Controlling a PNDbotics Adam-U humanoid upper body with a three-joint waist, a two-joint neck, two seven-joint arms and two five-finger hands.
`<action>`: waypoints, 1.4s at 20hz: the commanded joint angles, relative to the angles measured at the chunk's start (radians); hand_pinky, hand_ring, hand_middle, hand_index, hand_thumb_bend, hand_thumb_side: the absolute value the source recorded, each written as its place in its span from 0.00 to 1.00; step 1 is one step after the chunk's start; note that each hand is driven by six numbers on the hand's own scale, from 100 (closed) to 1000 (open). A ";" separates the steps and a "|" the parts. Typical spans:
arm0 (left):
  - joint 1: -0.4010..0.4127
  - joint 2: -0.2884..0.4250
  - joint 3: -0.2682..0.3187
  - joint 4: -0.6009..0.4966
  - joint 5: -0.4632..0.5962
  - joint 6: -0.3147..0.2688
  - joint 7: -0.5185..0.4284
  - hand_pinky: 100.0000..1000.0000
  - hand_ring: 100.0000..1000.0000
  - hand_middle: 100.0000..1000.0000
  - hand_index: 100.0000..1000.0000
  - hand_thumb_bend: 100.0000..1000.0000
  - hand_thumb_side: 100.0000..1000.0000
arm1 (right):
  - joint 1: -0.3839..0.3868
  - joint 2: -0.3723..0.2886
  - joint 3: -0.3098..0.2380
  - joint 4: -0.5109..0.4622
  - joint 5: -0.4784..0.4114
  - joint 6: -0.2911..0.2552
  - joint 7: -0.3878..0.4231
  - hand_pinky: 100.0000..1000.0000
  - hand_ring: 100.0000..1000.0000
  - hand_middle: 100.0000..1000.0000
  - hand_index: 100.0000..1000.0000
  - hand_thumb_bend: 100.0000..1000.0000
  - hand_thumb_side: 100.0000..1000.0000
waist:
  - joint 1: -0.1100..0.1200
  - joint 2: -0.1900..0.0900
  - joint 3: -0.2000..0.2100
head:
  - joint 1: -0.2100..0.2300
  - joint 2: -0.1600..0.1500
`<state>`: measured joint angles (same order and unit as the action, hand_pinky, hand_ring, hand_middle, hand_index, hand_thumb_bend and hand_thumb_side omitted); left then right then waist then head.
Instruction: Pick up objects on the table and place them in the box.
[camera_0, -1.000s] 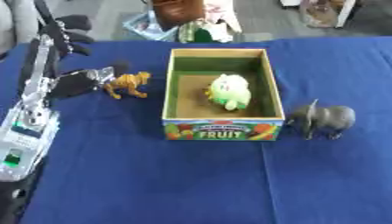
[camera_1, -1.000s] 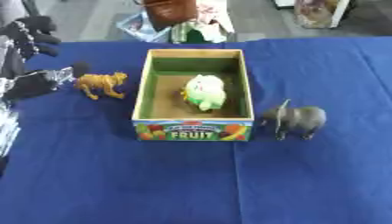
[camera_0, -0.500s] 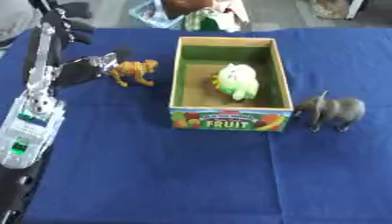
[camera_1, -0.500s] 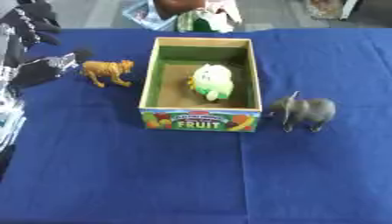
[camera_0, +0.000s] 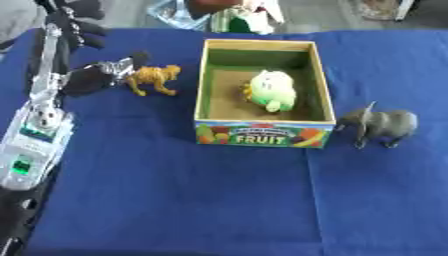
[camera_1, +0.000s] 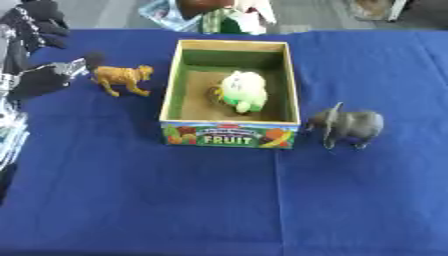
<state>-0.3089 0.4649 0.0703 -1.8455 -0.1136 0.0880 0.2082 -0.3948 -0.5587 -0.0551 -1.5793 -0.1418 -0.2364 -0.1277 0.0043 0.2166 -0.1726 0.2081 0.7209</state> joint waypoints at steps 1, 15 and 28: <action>-0.009 0.013 0.007 -0.011 0.003 0.002 0.003 0.55 0.59 0.63 0.75 0.84 0.17 | -0.007 -0.024 -0.009 -0.013 -0.003 0.000 -0.001 0.46 0.63 0.68 0.80 0.29 0.05 | -0.001 -0.013 -0.001 | 0.000 -0.005; -0.011 0.015 -0.003 -0.007 -0.001 0.004 -0.017 0.55 0.59 0.63 0.75 0.84 0.17 | -0.047 -0.134 0.092 0.027 0.106 0.005 0.106 0.55 0.75 0.77 0.85 0.44 0.03 | -0.007 -0.018 0.012 | -0.022 -0.020; -0.014 0.011 -0.013 -0.005 0.000 0.004 -0.034 0.56 0.59 0.63 0.75 0.84 0.17 | -0.169 -0.155 0.235 0.177 0.296 -0.065 0.330 0.57 0.77 0.78 0.86 0.43 0.06 | -0.011 -0.018 0.029 | -0.032 -0.017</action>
<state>-0.3095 0.4647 0.0572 -1.8407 -0.1137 0.0930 0.1787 -0.5451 -0.6957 0.1850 -1.4070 0.1386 -0.2955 0.1820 -0.0044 0.2138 -0.1440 0.1786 0.7104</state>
